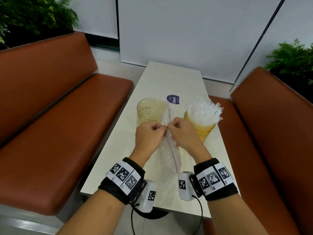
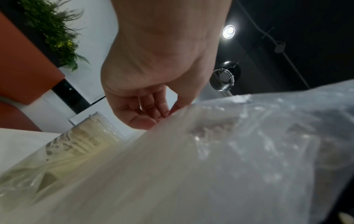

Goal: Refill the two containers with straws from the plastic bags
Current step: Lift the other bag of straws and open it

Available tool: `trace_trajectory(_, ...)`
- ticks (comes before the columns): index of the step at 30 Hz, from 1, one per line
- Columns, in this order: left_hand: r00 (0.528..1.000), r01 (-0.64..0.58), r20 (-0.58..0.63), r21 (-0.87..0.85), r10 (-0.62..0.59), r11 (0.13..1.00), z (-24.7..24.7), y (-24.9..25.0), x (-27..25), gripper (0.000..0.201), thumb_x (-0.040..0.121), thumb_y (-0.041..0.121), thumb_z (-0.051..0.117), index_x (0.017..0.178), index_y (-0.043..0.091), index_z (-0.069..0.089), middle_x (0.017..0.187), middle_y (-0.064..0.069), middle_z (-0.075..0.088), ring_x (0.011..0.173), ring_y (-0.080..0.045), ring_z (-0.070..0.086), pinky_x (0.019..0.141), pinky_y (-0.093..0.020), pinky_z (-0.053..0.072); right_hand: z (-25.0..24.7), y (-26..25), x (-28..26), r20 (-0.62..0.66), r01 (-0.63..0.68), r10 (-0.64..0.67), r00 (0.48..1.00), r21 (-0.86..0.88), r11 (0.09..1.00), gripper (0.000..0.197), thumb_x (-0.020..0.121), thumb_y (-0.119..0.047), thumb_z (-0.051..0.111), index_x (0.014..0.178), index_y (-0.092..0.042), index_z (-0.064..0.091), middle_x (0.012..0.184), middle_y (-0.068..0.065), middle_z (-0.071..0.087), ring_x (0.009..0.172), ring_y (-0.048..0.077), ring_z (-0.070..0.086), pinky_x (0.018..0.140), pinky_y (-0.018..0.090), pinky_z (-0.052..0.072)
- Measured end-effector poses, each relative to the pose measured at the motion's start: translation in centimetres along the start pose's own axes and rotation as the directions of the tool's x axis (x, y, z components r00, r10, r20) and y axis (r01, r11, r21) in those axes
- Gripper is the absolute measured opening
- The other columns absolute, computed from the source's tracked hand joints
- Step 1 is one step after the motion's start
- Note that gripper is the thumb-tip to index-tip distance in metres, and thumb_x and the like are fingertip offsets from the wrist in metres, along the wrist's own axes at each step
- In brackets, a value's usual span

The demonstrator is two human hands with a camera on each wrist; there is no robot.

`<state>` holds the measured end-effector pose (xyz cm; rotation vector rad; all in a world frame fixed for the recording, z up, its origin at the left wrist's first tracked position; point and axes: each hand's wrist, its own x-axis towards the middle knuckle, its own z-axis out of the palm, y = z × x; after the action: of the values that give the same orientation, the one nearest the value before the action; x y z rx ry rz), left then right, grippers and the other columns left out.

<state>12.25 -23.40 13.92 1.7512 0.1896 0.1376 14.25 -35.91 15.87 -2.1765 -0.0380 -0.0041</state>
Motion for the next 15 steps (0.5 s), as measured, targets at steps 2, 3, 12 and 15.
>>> trace_trajectory(2,0.999,-0.022,-0.03,0.048,0.023,0.999,0.1,-0.1,0.1,0.021,0.083,0.021,0.065,0.066,0.012,0.073,0.063,-0.005,0.069,0.064,-0.021,0.064,0.07,-0.049,0.059,0.1,-0.1,0.2,-0.039,0.036,-0.042,0.998,-0.137,0.99,0.022,0.091,-0.017,0.057,0.072,-0.007,0.054,0.064,0.001,0.054,0.062,0.019,0.052,0.061,0.035,0.045)
trace_trajectory(3,0.998,-0.026,-0.05,0.062,0.029,0.998,-0.1,-0.2,0.2,0.02,0.082,0.023,0.064,0.067,0.012,0.071,0.063,-0.004,0.07,0.064,-0.023,0.066,0.069,-0.05,0.061,0.0,-0.2,0.3,-0.059,0.047,-0.063,0.996,-0.231,0.972,0.024,0.091,-0.018,0.056,0.069,-0.01,0.05,0.064,0.003,0.055,0.062,0.02,0.054,0.06,0.035,0.046)
trace_trajectory(12,0.978,-0.209,0.049,0.334,0.205,0.919,-1.4,1.2,1.0,0.032,0.091,0.001,0.056,0.083,0.03,0.065,0.075,0.001,0.068,0.068,-0.023,0.069,0.064,-0.046,0.062,-1.2,-1.3,-0.3,-0.165,0.08,-0.166,0.972,-0.432,0.898,0.014,0.082,-0.004,0.06,0.089,-0.016,0.057,0.073,0.009,0.062,0.07,0.029,0.064,0.063,0.04,0.056)
trace_trajectory(15,0.976,-0.207,0.034,0.431,0.214,0.878,-1.6,2.2,0.8,0.019,0.09,0.015,0.063,0.083,0.022,0.079,0.079,0.008,0.07,0.081,-0.018,0.069,0.076,-0.036,0.061,-1.5,-1.5,-0.4,-0.143,0.036,-0.13,0.981,-0.526,0.85,0.019,0.092,-0.007,0.055,0.093,-0.01,0.073,0.085,0.009,0.069,0.08,0.028,0.067,0.069,0.035,0.056)
